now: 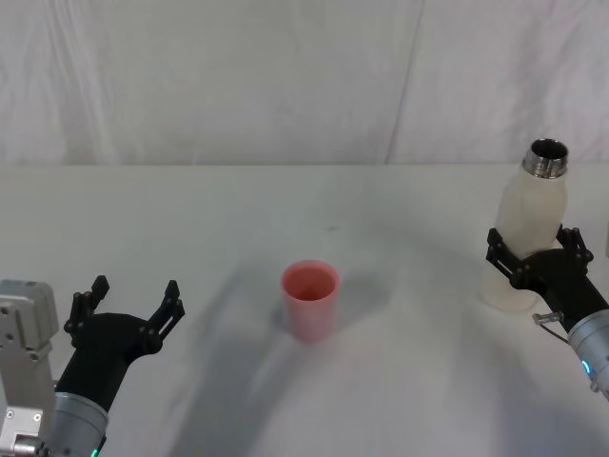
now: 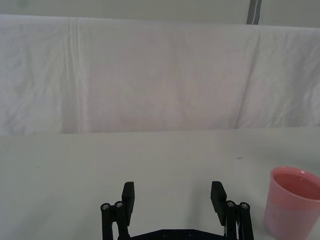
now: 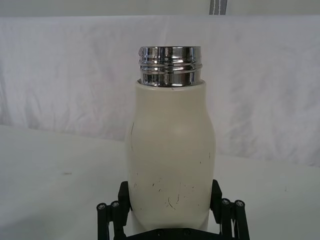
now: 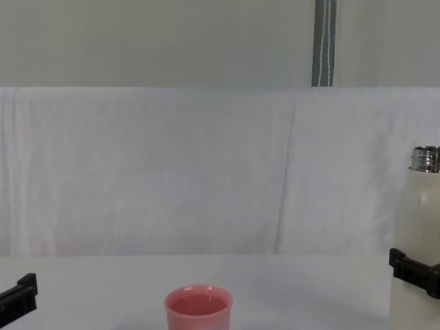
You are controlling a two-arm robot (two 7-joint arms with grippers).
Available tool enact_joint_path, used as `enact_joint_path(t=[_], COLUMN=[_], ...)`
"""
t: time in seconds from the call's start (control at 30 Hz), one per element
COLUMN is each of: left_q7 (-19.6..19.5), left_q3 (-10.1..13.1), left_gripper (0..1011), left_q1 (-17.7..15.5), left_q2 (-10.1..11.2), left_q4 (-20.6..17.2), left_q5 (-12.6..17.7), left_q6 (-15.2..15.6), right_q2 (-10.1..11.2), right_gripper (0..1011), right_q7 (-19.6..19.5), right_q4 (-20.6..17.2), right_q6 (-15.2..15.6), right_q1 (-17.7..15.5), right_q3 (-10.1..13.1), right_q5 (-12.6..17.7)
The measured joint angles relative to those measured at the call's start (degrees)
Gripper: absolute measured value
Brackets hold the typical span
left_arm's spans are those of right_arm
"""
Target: Grasp the thermos with one hand and pour water into the cup lid.
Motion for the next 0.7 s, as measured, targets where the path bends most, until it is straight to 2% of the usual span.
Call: enact_joint_path(t=[0.1,0.7], left_q7=[0.0,0.0], left_q3=[0.0,0.0], left_gripper=[1001,1001], left_q1=[0.0,0.0], left_q2=[0.0,0.0], left_q4=[0.0,0.0], left_q5=[0.0,0.0], left_q6=[0.0,0.0], right_q2=[0.0,0.0], right_gripper=[1002,1001], right_q7=[0.0,0.0], right_q4=[0.0,-0.1], right_q6=[0.0,0.0], right_q1=[0.0,-0.1], right_q3=[0.0,0.0], right_q5=[0.0,0.0])
